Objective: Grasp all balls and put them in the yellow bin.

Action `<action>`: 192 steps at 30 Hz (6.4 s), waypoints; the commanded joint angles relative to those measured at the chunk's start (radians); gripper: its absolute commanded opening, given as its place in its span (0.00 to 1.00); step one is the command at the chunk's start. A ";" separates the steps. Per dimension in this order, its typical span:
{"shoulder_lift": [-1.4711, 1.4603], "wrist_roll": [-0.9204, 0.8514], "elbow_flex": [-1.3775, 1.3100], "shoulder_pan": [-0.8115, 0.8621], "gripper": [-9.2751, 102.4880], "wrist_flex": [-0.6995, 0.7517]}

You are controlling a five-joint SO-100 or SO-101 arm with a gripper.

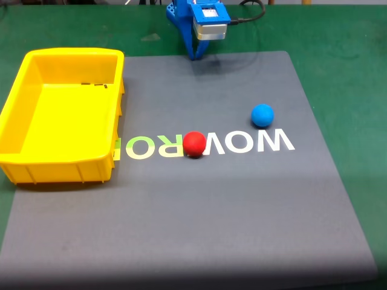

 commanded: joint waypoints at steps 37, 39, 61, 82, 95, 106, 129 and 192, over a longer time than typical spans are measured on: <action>-0.448 0.031 -0.537 -0.173 0.40 -0.339; -0.554 0.015 -0.577 -0.169 0.40 -0.410; -1.387 0.028 -0.973 -0.199 0.40 -0.727; -1.798 0.037 -1.187 -0.241 0.39 -0.854; -1.924 0.041 -1.284 -0.252 0.38 -0.868; -1.996 0.044 -1.338 -0.264 0.33 -0.885; -1.933 0.028 -1.353 -0.244 0.08 -0.885; -1.686 -0.104 -1.519 0.583 0.45 -0.913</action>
